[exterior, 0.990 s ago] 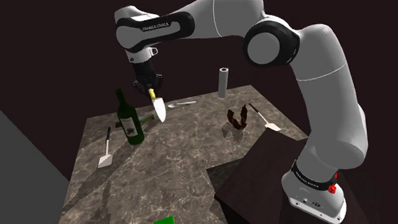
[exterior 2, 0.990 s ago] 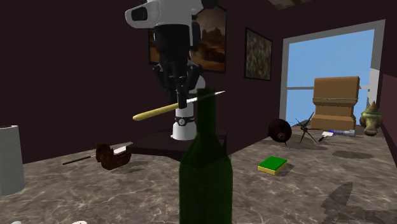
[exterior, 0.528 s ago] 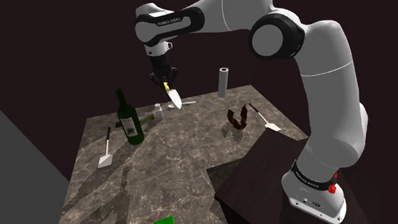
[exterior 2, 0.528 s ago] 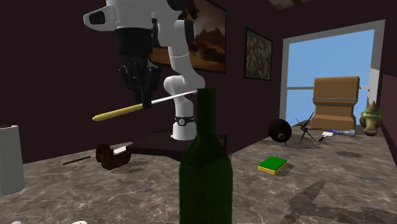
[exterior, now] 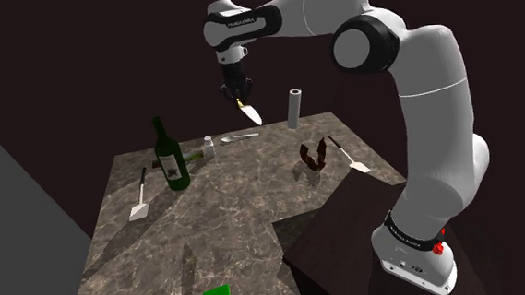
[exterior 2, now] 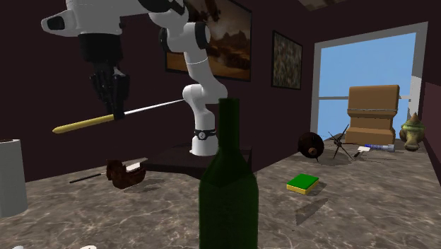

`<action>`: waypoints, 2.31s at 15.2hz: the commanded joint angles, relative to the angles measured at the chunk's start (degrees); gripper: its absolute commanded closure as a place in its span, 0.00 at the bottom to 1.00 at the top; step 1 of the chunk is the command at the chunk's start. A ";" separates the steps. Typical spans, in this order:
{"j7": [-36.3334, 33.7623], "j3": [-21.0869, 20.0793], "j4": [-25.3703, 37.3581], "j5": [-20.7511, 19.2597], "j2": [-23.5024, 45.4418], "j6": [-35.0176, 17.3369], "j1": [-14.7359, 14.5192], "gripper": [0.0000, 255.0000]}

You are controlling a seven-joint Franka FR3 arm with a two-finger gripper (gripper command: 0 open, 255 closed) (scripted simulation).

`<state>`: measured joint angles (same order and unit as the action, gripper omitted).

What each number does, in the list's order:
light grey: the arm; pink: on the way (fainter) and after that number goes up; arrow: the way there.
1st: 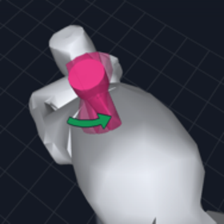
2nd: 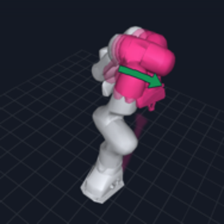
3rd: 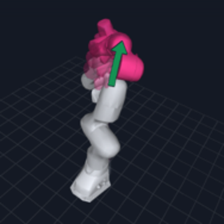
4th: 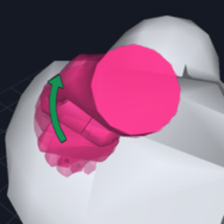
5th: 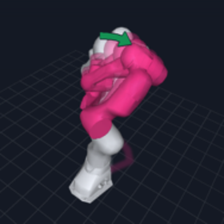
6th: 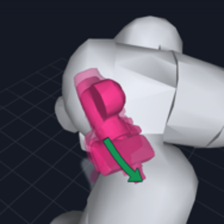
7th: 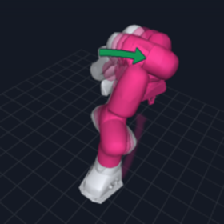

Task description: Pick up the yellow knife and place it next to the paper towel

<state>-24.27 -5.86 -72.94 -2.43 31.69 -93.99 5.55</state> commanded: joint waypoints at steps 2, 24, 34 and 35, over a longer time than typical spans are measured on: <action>3.27 0.92 2.11 -0.18 1.06 1.02 2.32 1.00; 18.20 4.75 20.22 -0.98 15.04 4.71 13.56 1.00; 17.85 4.74 13.12 -1.04 15.39 -2.73 13.67 1.00; 17.82 4.74 12.61 -1.05 15.54 -3.39 13.67 1.00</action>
<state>-6.42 -1.11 -59.18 -3.47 47.47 -96.43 19.20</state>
